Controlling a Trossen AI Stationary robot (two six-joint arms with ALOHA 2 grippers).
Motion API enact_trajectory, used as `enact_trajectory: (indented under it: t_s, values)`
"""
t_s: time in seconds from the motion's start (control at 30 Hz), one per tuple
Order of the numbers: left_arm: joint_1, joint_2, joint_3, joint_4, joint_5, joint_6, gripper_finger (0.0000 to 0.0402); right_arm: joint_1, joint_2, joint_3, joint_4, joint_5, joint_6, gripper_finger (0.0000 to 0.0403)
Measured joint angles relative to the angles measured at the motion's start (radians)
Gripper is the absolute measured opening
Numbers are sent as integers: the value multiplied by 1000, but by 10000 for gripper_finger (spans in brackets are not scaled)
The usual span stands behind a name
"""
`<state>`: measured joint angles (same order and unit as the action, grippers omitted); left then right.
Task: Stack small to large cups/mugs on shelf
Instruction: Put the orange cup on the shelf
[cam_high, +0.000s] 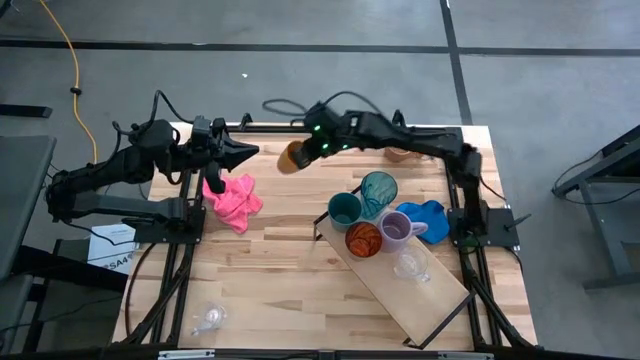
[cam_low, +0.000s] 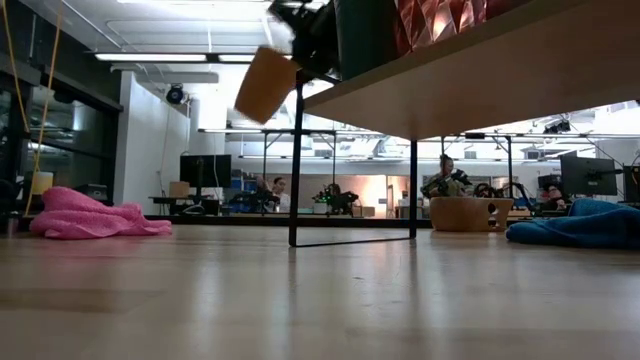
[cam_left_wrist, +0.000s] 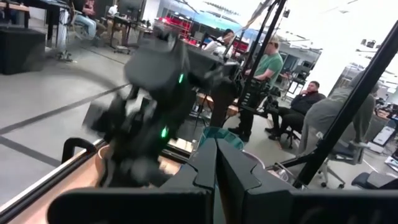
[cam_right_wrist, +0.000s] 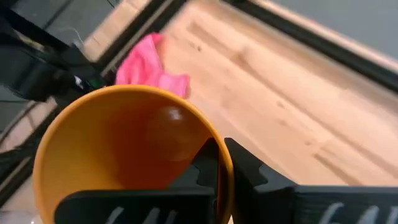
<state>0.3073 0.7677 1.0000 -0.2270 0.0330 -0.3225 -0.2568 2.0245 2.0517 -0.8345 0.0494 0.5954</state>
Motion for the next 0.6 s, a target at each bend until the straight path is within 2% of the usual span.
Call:
enact_trajectory:
  t_s: [0.27,0.6]
  values:
    - [0,0,0,-1,0,0,0,23,127,23,7,-8,7,0]
    - [0,0,0,-1,-1,0,0,28,187,24,-49,-66,8,0]
